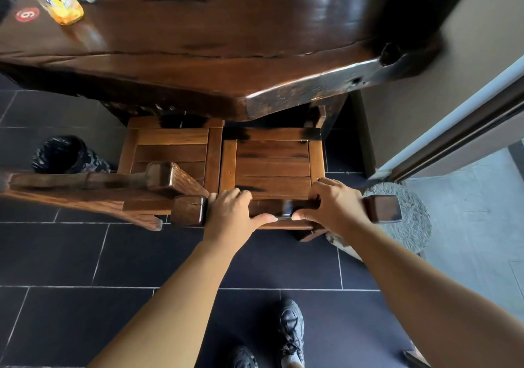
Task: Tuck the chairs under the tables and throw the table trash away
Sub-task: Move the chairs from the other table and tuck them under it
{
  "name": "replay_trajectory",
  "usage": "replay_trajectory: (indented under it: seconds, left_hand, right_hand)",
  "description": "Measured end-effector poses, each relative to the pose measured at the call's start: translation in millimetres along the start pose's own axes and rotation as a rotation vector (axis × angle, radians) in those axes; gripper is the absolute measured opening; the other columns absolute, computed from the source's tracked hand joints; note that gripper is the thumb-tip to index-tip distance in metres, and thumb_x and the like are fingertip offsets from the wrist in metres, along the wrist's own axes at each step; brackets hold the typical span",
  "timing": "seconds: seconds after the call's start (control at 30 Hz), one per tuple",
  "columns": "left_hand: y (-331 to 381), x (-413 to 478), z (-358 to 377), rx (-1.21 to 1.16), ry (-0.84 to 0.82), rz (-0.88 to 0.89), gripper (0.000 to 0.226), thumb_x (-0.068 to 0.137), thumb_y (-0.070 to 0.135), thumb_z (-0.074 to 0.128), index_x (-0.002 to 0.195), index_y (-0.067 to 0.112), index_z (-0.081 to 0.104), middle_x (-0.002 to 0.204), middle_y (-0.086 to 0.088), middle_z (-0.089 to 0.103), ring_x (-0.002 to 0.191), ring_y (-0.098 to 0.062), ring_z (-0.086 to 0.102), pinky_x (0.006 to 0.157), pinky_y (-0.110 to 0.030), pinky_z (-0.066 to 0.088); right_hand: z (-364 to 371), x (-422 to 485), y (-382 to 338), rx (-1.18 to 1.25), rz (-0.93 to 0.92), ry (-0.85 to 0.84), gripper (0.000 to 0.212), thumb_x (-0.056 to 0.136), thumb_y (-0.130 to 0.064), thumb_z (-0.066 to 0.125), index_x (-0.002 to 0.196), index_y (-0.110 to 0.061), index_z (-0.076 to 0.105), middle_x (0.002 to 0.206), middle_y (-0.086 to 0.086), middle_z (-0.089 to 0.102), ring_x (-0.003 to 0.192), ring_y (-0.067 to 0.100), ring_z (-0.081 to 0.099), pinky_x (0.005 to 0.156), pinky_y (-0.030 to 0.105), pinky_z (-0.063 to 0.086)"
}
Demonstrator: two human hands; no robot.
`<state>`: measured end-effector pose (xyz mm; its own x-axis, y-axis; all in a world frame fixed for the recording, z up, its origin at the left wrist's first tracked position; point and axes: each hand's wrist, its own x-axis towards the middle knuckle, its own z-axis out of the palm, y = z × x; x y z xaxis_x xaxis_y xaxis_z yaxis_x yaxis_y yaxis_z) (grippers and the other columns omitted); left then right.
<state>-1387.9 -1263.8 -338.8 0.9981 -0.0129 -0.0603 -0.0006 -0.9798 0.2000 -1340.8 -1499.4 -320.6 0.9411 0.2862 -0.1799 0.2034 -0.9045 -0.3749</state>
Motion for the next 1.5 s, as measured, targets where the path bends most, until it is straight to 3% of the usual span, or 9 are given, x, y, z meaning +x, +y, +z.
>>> replay_trajectory:
  seconds: [0.2,0.33,0.47,0.9,0.97,1.03,1.13,1.3,1.5]
  left_hand:
    - [0,25,-3,-0.014,0.014,-0.007,0.073,0.073,0.082,0.055,0.103,0.017,0.07,0.1,-0.001,0.069,0.095,-0.025,0.061,0.086,-0.041,0.037]
    - [0,40,-3,-0.011,0.01,-0.023,0.075,0.073,0.083,0.053,0.106,0.017,0.069,0.102,-0.001,0.069,0.096,-0.025,0.061,0.087,-0.041,0.039]
    - [-2,51,-3,-0.015,0.008,-0.018,0.077,0.074,0.083,0.051,0.108,0.017,0.069,0.104,-0.001,0.07,0.098,-0.024,0.062,0.088,-0.041,0.04]
    - [-6,62,-1,-0.028,-0.001,-0.032,0.073,0.07,0.084,0.055,0.099,0.018,0.07,0.096,0.003,0.068,0.091,-0.022,0.062,0.085,-0.04,0.038]
    - [-1,64,-12,-0.094,-0.065,-0.062,0.073,0.074,0.083,0.052,0.105,0.02,0.068,0.103,0.004,0.068,0.098,-0.022,0.061,0.089,-0.04,0.036]
    - [3,66,-33,-0.202,-0.232,-0.144,0.078,0.078,0.082,0.048,0.122,0.02,0.065,0.121,0.0,0.066,0.114,-0.025,0.057,0.098,-0.041,0.037]
    - [3,60,-63,-0.264,-0.476,-0.176,0.087,0.077,0.078,0.056,0.145,0.024,0.047,0.148,-0.002,0.049,0.136,-0.028,0.043,0.108,-0.045,0.04]
    - [19,27,-104,-0.281,-0.451,-0.173,0.082,0.085,0.056,0.066,0.153,0.021,0.033,0.157,-0.001,0.038,0.14,-0.024,0.041,0.111,-0.042,0.039]
    - [38,-17,-150,-0.166,-0.363,-0.064,0.065,0.09,0.051,0.061,0.146,0.024,0.042,0.149,0.002,0.047,0.131,-0.022,0.049,0.103,-0.04,0.046]
  right_hand:
    - [-6,25,4,-0.018,0.03,-0.026,0.057,0.065,-0.073,0.074,0.091,-0.025,0.063,0.094,-0.016,0.056,0.094,0.014,0.058,0.077,0.035,0.041]
    - [-12,41,5,-0.031,0.03,-0.038,0.056,0.065,-0.072,0.075,0.091,-0.023,0.063,0.095,-0.014,0.058,0.09,0.014,0.057,0.072,0.033,0.035]
    - [-15,53,6,-0.04,0.047,-0.054,0.059,0.063,-0.076,0.073,0.087,-0.023,0.062,0.095,-0.012,0.06,0.088,0.015,0.057,0.077,0.036,0.044]
    - [-19,63,2,-0.098,0.055,-0.089,0.057,0.069,-0.071,0.074,0.094,-0.022,0.061,0.1,-0.011,0.058,0.091,0.014,0.054,0.07,0.033,0.033]
    - [-18,62,2,-0.087,0.05,-0.091,0.056,0.071,-0.07,0.073,0.097,-0.022,0.061,0.101,-0.01,0.058,0.095,0.015,0.056,0.074,0.034,0.038]
    - [-18,57,-2,-0.069,0.051,-0.095,0.057,0.073,-0.069,0.072,0.103,-0.022,0.063,0.105,-0.007,0.061,0.102,0.018,0.056,0.084,0.037,0.044]
    - [-26,46,-16,-0.075,0.1,-0.118,0.053,0.08,-0.065,0.068,0.114,-0.025,0.064,0.114,-0.006,0.063,0.113,0.02,0.058,0.095,0.04,0.047]
    - [-65,21,-35,-0.054,0.089,-0.182,0.052,0.086,-0.061,0.064,0.127,-0.03,0.06,0.123,-0.005,0.062,0.113,0.021,0.061,0.091,0.038,0.052]
    - [-111,-33,-53,-0.125,0.059,-0.173,0.059,0.083,-0.062,0.063,0.128,-0.026,0.051,0.122,-0.002,0.061,0.11,0.022,0.061,0.085,0.037,0.052]
